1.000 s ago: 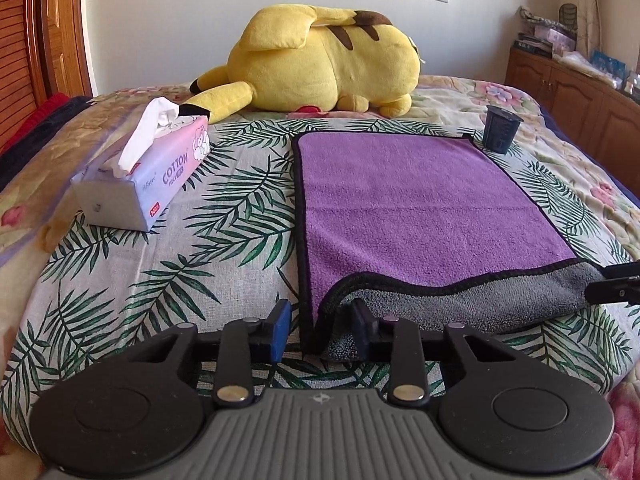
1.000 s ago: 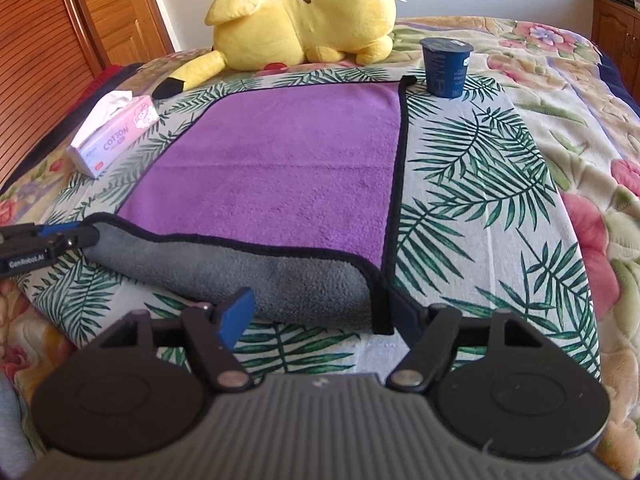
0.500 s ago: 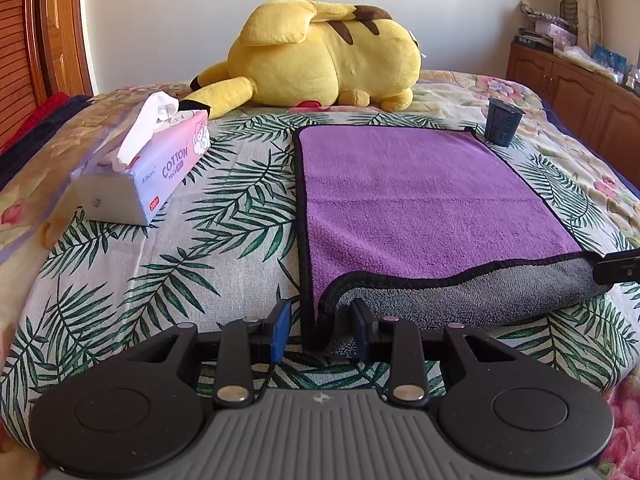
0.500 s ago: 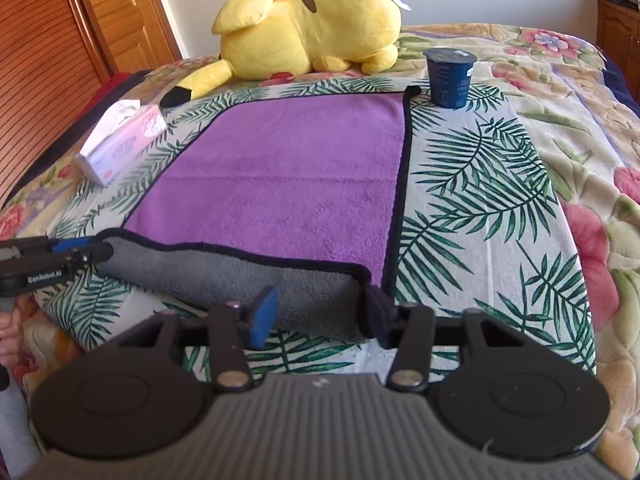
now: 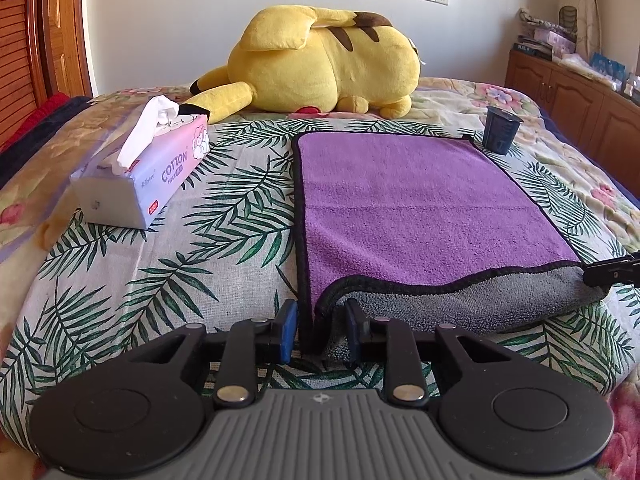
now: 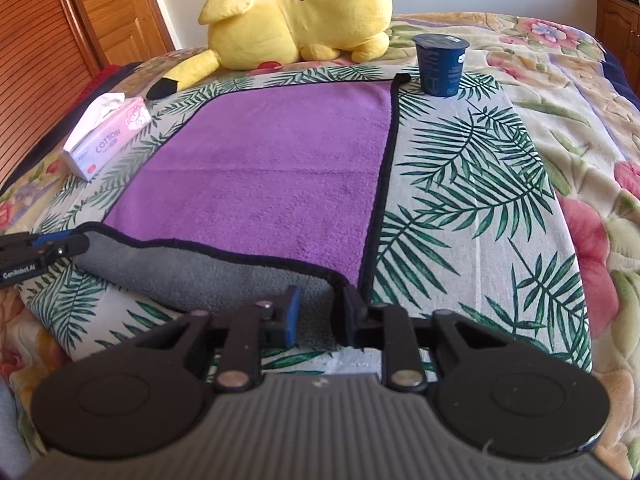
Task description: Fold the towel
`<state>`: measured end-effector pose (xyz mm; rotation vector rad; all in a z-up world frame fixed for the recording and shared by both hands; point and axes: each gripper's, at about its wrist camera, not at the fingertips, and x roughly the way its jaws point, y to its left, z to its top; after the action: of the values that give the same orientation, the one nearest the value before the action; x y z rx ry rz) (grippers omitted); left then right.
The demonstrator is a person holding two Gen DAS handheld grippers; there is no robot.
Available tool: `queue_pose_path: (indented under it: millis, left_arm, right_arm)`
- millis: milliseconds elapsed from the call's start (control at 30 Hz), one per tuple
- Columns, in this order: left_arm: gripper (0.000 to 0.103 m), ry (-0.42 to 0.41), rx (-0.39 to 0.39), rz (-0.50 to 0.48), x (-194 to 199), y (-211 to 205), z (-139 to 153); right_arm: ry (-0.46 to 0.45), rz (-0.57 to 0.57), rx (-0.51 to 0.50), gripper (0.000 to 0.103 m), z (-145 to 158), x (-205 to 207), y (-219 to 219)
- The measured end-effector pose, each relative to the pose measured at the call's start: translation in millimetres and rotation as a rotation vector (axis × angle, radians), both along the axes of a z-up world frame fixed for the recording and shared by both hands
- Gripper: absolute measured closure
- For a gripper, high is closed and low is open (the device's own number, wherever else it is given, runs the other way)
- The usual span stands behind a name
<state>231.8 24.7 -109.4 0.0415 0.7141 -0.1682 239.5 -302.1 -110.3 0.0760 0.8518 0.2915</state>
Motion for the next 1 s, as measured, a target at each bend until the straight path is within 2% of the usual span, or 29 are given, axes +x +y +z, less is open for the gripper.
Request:
queue_pose_path:
  millis: [67, 167, 367, 1000]
  left_arm:
    - [0.1, 0.003, -0.001, -0.005, 0, -1, -1]
    - [0.103, 0.008, -0.005, -0.015, 1, -1, -1]
    - [0.103, -0.001, -0.016, -0.019, 0, -1, 1]
    - [0.103, -0.04, -0.045, -0.03, -4, -1, 13]
  right_arm:
    - [0.0, 0.006, -0.007, 0.083, 0, 0, 0]
    - [-0.005, 0.013, -0.022, 0.092, 0, -1, 0]
    - [-0.019, 0.016, -0.046, 0.098, 0, -1, 0]
    - [-0.11, 0.013, -0.037, 0.1, 15, -6, -1]
